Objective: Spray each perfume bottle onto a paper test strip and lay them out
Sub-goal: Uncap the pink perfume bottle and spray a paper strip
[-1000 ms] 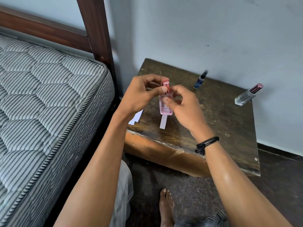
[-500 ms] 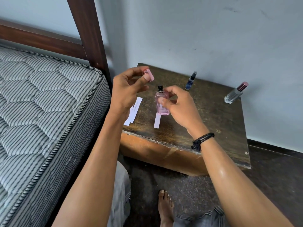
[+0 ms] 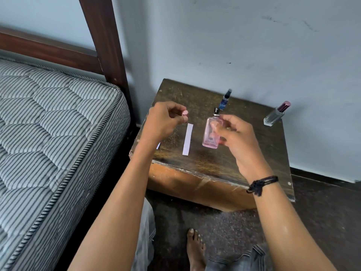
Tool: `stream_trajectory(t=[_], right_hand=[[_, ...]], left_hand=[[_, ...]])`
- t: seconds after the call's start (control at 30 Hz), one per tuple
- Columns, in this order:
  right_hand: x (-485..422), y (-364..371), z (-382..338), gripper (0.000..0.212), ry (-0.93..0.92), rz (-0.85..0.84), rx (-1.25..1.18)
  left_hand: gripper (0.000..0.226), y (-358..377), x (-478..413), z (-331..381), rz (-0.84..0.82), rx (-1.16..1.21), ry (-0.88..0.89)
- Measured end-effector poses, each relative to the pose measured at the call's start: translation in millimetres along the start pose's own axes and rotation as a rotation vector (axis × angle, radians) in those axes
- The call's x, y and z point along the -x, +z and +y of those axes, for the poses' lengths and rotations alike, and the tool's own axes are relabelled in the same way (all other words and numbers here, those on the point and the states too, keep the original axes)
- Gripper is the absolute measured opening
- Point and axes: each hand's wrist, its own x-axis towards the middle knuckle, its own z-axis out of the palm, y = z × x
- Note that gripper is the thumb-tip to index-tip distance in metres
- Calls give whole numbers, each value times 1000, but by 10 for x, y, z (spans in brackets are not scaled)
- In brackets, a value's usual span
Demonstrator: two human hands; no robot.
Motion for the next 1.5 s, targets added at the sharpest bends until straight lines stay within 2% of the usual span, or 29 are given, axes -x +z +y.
stream_trajectory(t=[0.23, 0.47, 0.6, 0.73, 0.8, 0.97, 1.07, 1.33, 1.5], right_hand=[[17, -306, -51, 16, 9, 123, -14], [13, -336, -27, 25, -17, 166, 25], [-9, -313, -47, 19, -3, 181, -45], [-21, -302, -66, 29, 22, 170, -146], [-32, -304, -69, 26, 26, 167, -180], [-50, -292, -71, 22, 23, 172, -182], [-53, -300, -74, 27, 17, 170, -181], [-67, -338, -53, 17, -10, 216, -206], [-44, -332, -55, 18, -19, 209, -229]], left_hand=[[20, 483, 171, 133, -161, -225, 32], [22, 773, 310, 219, -257, -330, 60], [21, 829, 324, 192, -266, -347, 61], [22, 833, 315, 154, -282, -349, 67], [22, 833, 311, 133, -290, -346, 71], [20, 847, 302, 104, -280, -333, 93], [20, 895, 319, 91, -253, -316, 118], [29, 1133, 413, 76, -149, -314, 202], [41, 1008, 346, 128, -195, -326, 216]])
